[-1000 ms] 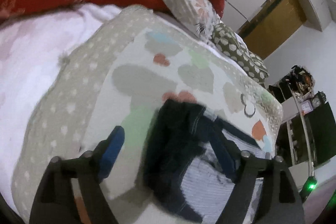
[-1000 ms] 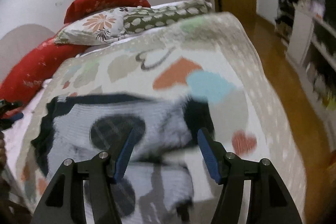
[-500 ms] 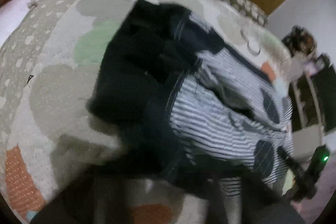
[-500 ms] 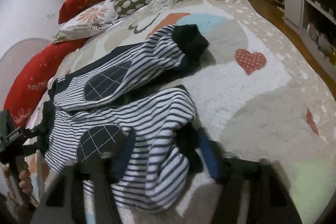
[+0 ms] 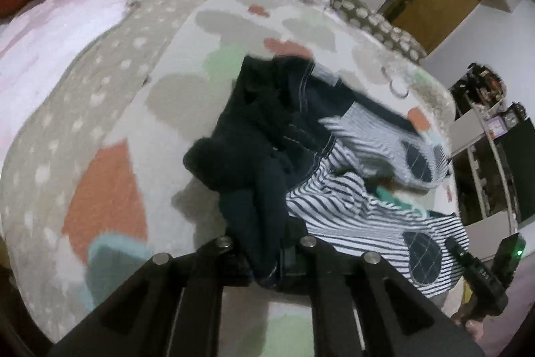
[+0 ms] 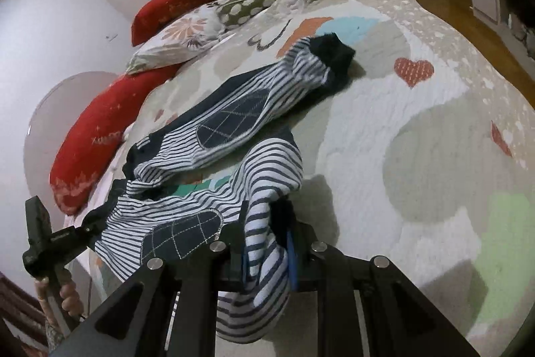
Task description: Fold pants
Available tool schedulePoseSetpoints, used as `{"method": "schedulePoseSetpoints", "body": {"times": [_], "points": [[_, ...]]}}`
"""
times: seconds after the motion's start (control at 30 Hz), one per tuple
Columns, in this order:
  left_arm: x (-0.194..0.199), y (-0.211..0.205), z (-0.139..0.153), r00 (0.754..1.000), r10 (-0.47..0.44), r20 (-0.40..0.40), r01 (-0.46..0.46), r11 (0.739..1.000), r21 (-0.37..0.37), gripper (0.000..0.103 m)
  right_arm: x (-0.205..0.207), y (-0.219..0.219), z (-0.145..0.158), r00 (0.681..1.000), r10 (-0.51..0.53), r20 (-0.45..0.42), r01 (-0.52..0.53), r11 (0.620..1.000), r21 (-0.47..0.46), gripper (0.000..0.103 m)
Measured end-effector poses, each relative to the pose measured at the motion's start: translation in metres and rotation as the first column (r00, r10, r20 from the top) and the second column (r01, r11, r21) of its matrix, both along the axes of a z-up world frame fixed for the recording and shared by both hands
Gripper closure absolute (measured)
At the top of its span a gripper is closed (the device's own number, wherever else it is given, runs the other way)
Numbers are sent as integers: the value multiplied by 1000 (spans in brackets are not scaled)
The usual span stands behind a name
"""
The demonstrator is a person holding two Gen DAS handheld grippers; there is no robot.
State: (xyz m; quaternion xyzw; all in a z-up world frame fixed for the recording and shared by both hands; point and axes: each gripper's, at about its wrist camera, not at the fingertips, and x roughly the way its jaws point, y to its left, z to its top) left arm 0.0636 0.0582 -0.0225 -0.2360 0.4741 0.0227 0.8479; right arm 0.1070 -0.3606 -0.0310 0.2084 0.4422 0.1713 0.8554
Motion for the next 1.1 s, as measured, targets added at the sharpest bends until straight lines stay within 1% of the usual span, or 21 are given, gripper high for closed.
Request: {"method": "schedulePoseSetpoints", "body": {"times": [0.1,0.13,0.17,0.23,0.27,0.4,0.43,0.5,0.53,0.57,0.6,0.67,0.73,0.8,0.83,0.9,0.97,1.0,1.03,1.07,1.1], "points": [[-10,-2,-17,999,15,-39,-14,1000,16,86,-14,2,-6,1000,-12,6,12,997,-76,84],[-14,-2,-21,999,16,-40,-15,1000,12,80,-17,1,-9,1000,-24,8,25,994,-108,84],[-17,-3,-22,999,18,-35,-17,1000,11,76,-19,-1,-11,999,-32,7,33,992,-121,84],[-25,-2,-21,999,32,-14,-31,999,33,73,-21,-10,-14,998,-62,0,61,990,-130,81],[-29,-1,-18,999,40,0,-40,998,48,72,-23,-16,-14,996,-92,3,91,986,-141,77],[-50,6,-4,996,75,58,-78,995,64,72,-33,-46,0,979,-196,62,202,974,-101,77],[-56,7,1,994,80,76,-85,994,73,72,-38,-55,7,967,-239,91,248,964,-97,77],[-65,5,11,990,82,117,-93,991,98,68,-45,-70,15,948,-295,123,305,949,-79,77],[-69,3,15,988,78,132,-92,990,103,64,-46,-79,16,943,-311,118,318,947,-43,77],[-72,0,18,987,70,143,-85,991,101,63,-45,-84,14,946,-309,100,311,950,-11,77],[-74,-3,21,987,60,149,-74,993,94,63,-40,-88,6,954,-293,60,292,956,26,77],[-75,-14,26,988,20,155,-34,996,86,63,-34,-87,-7,962,-272,5,271,961,49,77],[-76,-26,30,987,-9,159,-6,996,94,63,-29,-72,-24,977,-211,-31,213,976,56,76],[-76,-41,34,985,-45,168,27,994,106,60,-28,-55,-31,986,-164,-26,165,985,46,74],[-75,-49,36,984,-62,170,42,992,117,56,-28,-46,-31,990,-144,-10,144,988,52,74],[-72,-66,35,983,-92,160,67,986,153,54,-27,-37,-31,994,-107,-5,107,989,103,57],[-65,-89,31,981,-141,132,113,974,198,54,-25,-29,-35,997,-73,-2,72,981,180,55],[-62,-98,28,980,-159,118,131,968,213,54,-25,-25,-37,999,-53,-4,53,982,181,61],[-59,-108,25,978,-180,103,153,962,226,54,-25,-16,-37,1000,-21,-1,21,987,161,70],[-54,-122,21,974,-213,82,189,954,234,54,-26,-10,-37,1000,-7,10,5,989,151,94],[-53,-129,19,970,-231,73,208,949,237,54,-26,-6,-37,1000,13,11,-15,986,166,95]]}}
